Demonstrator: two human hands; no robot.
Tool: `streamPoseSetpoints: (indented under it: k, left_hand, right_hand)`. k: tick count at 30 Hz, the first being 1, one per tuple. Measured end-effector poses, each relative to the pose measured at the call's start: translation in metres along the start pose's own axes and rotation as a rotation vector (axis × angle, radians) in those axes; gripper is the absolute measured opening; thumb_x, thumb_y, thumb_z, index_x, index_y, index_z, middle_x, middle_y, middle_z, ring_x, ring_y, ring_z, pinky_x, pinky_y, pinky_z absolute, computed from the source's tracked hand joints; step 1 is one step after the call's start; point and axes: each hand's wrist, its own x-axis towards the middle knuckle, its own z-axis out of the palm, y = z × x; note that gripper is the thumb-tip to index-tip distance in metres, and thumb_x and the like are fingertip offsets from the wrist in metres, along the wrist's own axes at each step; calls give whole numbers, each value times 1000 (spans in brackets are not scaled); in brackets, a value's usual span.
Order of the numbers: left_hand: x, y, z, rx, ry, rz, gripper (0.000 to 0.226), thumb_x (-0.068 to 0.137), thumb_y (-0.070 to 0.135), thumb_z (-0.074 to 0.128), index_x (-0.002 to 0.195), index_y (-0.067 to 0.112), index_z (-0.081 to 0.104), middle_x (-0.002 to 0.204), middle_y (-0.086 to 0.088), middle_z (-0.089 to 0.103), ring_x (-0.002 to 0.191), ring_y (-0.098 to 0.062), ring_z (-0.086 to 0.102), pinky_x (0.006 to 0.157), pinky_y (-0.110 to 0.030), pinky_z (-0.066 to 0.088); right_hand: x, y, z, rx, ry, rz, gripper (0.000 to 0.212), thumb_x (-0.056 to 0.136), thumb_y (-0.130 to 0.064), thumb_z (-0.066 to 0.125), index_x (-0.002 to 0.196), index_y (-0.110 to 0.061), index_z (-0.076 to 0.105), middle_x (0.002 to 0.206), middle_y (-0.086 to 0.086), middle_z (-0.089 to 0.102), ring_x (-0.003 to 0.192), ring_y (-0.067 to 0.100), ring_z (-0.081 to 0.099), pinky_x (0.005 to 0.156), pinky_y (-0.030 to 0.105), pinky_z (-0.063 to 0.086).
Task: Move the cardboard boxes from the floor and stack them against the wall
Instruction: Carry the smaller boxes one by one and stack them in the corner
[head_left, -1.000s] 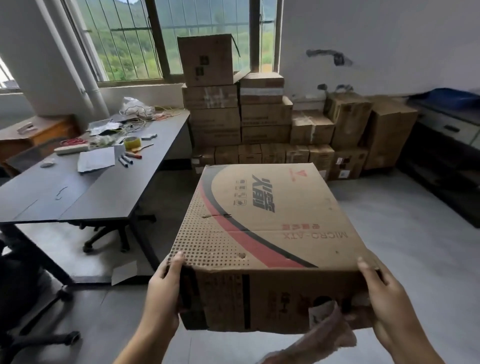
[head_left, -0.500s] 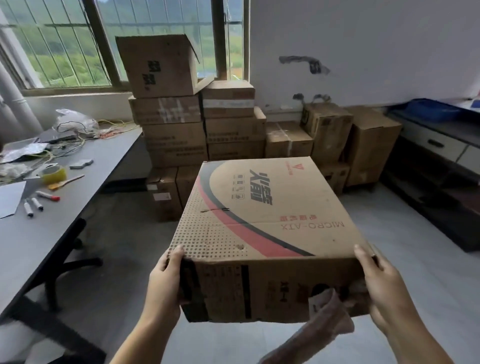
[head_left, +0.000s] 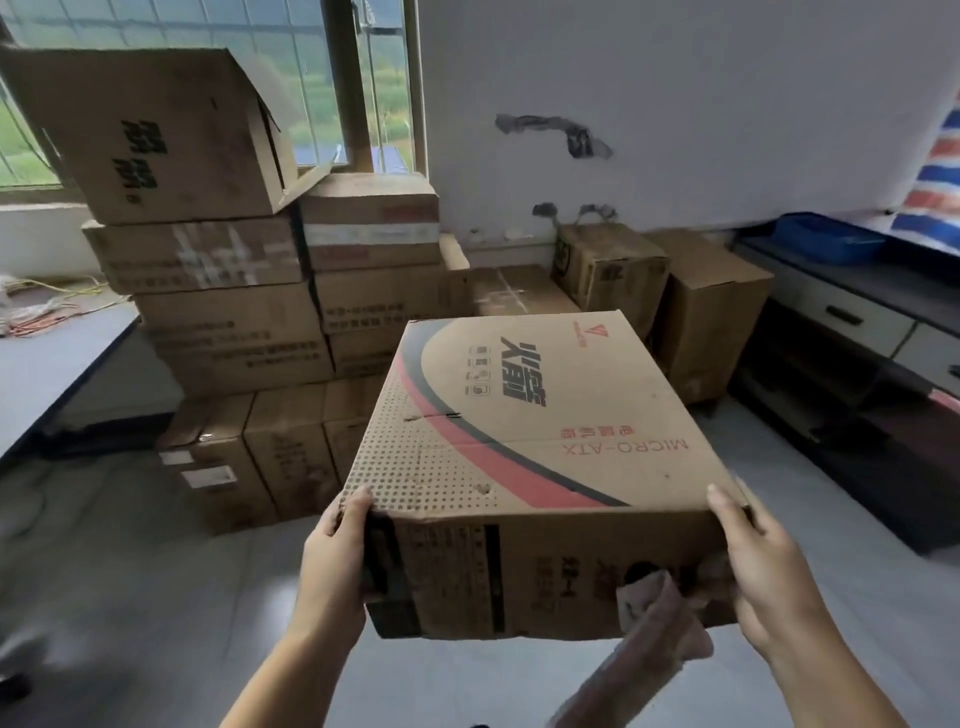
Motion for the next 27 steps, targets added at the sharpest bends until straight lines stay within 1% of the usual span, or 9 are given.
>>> streamPoseSetpoints:
  k: [4,8,10,14,17,19,22,25,27]
  left_hand:
    - [83,31,72,-4,-49,-8,18,97,26,47,89,25,63,90,10,64,81,-12,58,64,-33,47]
    - [155,47,134,8,-52,-5,17,98,26,46,96,25,63,92,8,65,81,-15,60,63,-32,47]
    - [188,53,163,19,-47,0,18,98,28,46,94,27,63,93,8,65,81,-18,59,64,-32,47]
    - [255,58,220,61,-24,0,20,98,31,43,89,31,61,86,0,62,68,-20,53,53,-29,45]
    - [305,59,267,43,10,21,20,98,31,44,90,31,62,91,-1,63,69,-22,54,48,-27,45]
    - [339,58,302,30,42,32,20,98,31,44,91,29,62,93,-9,62,73,-26,53,51,-29,46]
    - [383,67,357,-10,77,36,19,98,30,44,98,25,62,101,-23,60,83,-36,57,63,-37,51]
    - [429,77,407,-34,108,49,20,99,29,43,103,21,60,92,-11,61,67,-23,53,51,-30,48]
    - [461,86,432,-57,120,51,21,99,30,42,105,21,59,89,-5,61,69,-21,52,52,-30,47]
  right_hand:
    - [93,-31,33,14,43,5,41,96,-35,51,136,-30,46,121,5,60,112,27,56,100,52,45]
    - [175,-56,59,18,49,-18,41,96,-33,49,137,-26,47,118,2,59,111,23,54,100,51,45]
    - [215,-65,71,12,46,-28,39,97,-32,49,136,-27,48,117,2,59,111,24,54,99,53,45]
    - [310,-72,95,34,-5,-57,35,96,-29,51,132,-28,52,117,-1,63,113,22,56,102,50,43]
    - [387,-77,112,32,-55,-85,37,96,-28,51,132,-25,52,121,2,63,117,22,56,104,48,42]
    - [443,-88,123,15,-97,-102,38,96,-29,50,134,-25,52,121,2,63,116,22,56,104,49,42]
    - [524,-116,139,-10,-154,-135,35,96,-29,50,131,-28,53,119,0,64,117,21,56,106,47,40]
    - [599,-142,161,-28,-194,-168,36,96,-28,50,132,-27,52,119,0,63,118,21,55,107,46,39]
    - [640,-154,179,-19,-211,-184,36,96,-27,50,132,-26,52,119,-1,63,119,20,54,107,44,39]
